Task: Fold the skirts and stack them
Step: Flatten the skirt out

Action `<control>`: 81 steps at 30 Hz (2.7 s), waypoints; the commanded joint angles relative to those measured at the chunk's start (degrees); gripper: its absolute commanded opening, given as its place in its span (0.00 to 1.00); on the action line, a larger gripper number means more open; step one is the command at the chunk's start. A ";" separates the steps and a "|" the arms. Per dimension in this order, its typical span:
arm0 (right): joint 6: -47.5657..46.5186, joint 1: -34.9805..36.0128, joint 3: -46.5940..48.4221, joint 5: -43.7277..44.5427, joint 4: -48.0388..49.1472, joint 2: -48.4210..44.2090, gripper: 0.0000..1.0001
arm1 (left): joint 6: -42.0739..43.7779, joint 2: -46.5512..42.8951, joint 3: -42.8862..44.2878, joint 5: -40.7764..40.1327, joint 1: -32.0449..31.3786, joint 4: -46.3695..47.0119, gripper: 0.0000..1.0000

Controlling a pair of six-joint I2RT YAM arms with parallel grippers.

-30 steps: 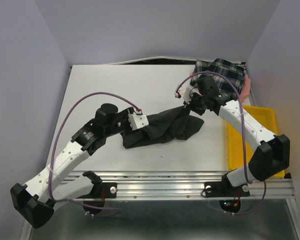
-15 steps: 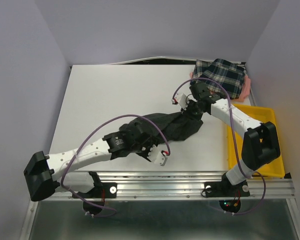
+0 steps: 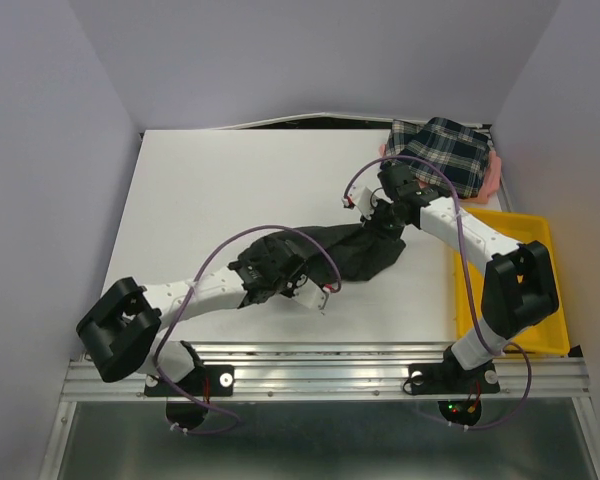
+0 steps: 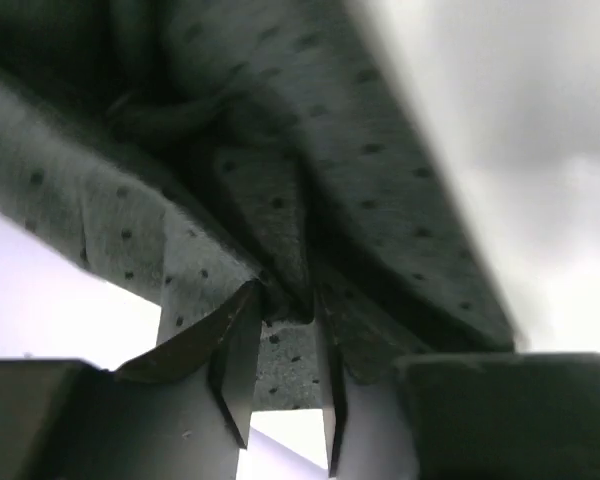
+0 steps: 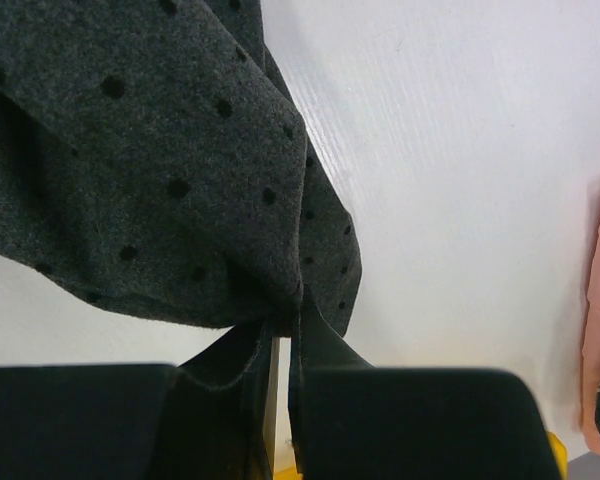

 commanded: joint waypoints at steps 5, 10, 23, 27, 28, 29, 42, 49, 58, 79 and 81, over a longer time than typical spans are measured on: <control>-1.42 -0.22 0.71 -0.32 2.39 -1.23 0.01 | -15.83 -5.94 16.43 13.52 11.49 -1.64 0.00; -2.65 -0.22 1.15 -0.50 2.92 -2.55 0.01 | -24.55 -9.64 23.91 27.96 20.46 -9.57 0.00; -5.56 -0.22 1.15 -1.91 1.69 -2.20 0.01 | -44.16 5.11 22.86 51.16 46.64 -9.05 0.00; -1.52 -0.22 3.08 0.81 3.36 -0.19 0.29 | -43.46 6.45 23.13 51.88 47.63 -8.71 0.00; 1.36 -0.22 5.35 1.26 3.36 1.21 0.44 | -43.46 6.71 23.48 52.05 47.63 -8.79 0.00; 2.78 -0.22 6.68 1.70 3.45 1.92 0.69 | -43.37 6.97 23.74 52.06 47.63 -9.40 0.00; 38.02 -7.59 23.04 -11.46 -1.99 4.66 0.78 | -47.50 7.86 23.22 51.70 48.77 -6.42 0.00; 47.26 -7.60 5.58 -23.25 -0.25 -5.00 0.71 | -49.87 8.03 22.60 52.23 49.82 -5.19 0.00; 49.55 -3.56 1.15 -24.33 7.57 -5.28 0.68 | -53.30 7.59 22.07 52.59 49.91 -4.40 0.00; 34.11 0.31 9.85 -4.54 9.34 -3.86 0.01 | -51.29 2.77 27.08 49.86 51.84 -13.36 0.00; 28.30 0.31 10.03 -4.54 10.04 -7.02 0.01 | -48.74 0.66 28.83 48.99 52.90 -15.47 0.00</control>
